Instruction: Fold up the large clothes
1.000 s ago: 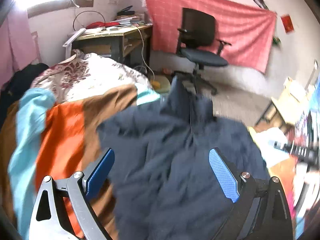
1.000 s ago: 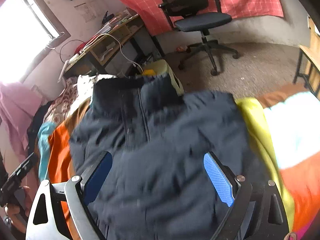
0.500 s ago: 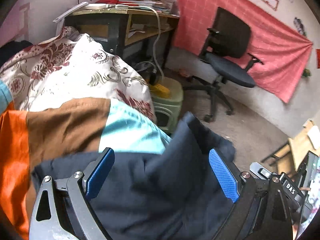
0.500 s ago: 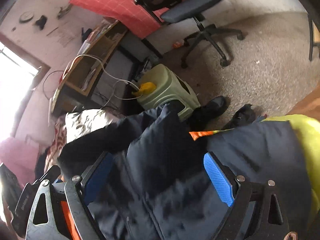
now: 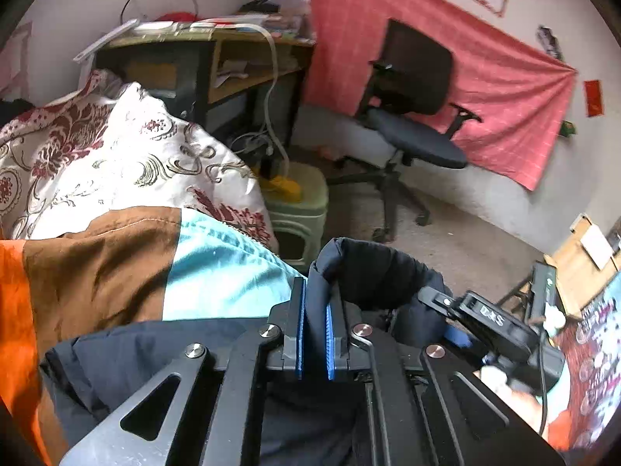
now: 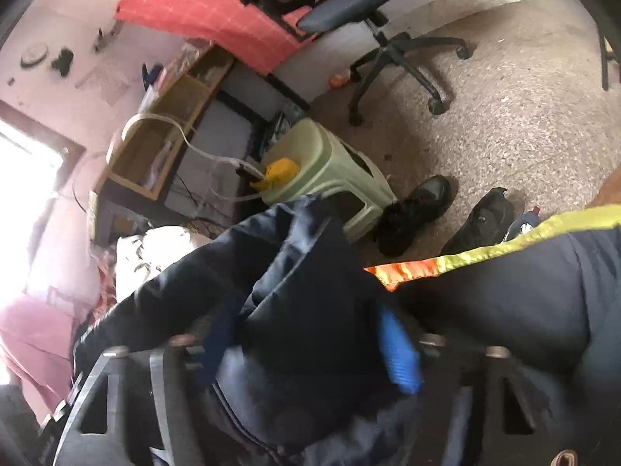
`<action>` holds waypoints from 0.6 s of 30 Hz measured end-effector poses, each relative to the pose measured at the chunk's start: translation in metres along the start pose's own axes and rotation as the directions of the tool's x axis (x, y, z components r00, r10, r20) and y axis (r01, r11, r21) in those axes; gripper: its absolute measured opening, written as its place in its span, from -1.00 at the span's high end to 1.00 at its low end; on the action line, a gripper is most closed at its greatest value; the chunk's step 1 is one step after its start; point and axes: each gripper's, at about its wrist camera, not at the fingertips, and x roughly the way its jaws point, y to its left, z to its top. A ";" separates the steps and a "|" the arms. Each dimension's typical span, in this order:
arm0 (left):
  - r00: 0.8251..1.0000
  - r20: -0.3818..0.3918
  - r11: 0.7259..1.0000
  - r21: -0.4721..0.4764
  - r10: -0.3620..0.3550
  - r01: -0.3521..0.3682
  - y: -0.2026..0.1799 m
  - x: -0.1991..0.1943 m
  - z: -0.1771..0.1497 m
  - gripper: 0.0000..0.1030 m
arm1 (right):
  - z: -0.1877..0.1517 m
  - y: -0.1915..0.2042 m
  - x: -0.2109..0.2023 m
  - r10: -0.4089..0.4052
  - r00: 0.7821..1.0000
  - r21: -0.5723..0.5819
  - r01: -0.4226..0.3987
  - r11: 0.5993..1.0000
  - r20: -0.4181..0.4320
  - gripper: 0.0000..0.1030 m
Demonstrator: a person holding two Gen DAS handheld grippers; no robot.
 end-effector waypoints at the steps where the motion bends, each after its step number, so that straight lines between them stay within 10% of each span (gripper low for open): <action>1: 1.000 0.014 1.000 0.004 -0.017 0.017 0.001 -0.010 -0.006 0.88 | -0.002 0.000 -0.006 0.005 1.000 -0.004 -0.005 1.000 0.005 0.21; 6: 0.997 0.048 0.996 0.060 -0.069 0.066 -0.006 -0.050 -0.026 0.90 | -0.019 0.025 -0.062 0.032 0.998 -0.137 -0.023 0.990 0.058 0.75; 18: 0.967 0.135 0.950 0.258 -0.216 0.176 -0.023 -0.196 -0.141 0.92 | -0.183 0.038 -0.260 0.163 0.962 -0.481 -0.039 0.876 0.219 0.89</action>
